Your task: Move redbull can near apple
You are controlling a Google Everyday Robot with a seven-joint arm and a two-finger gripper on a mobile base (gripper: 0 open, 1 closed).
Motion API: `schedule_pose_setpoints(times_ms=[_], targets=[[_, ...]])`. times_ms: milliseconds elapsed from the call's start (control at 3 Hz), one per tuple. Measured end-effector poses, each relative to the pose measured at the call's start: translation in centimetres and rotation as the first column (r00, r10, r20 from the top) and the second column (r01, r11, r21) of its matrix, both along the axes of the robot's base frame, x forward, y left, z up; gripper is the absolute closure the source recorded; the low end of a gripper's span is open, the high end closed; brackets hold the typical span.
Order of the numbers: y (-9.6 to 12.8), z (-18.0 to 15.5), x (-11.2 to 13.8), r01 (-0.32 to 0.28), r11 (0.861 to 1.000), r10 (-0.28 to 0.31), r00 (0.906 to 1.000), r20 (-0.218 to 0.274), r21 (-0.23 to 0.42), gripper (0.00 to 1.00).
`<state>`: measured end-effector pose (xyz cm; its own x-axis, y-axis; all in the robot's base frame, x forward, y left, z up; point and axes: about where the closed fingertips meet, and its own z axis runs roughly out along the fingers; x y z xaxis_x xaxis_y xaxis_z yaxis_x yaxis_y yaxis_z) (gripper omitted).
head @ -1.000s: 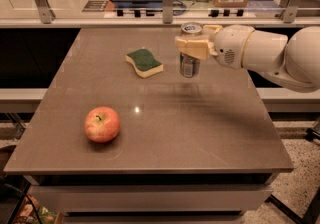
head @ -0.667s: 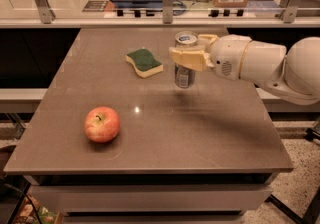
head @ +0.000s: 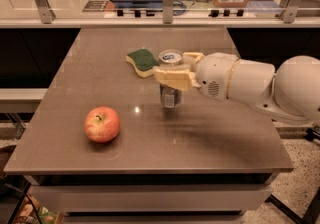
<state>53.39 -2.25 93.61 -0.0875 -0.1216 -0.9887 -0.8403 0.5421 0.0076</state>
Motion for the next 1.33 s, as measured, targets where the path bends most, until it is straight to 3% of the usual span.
schedule_pose_setpoints(times_ms=[667,1333], targets=[[3.5,-1.5,-2.9,-0.012,1.0,0.012,0.9999,-0.005,0.0,1.0],[5.0,-2.8,-4.7,0.007,1.0,-0.007,0.9993,0.036,-0.002,1.0]])
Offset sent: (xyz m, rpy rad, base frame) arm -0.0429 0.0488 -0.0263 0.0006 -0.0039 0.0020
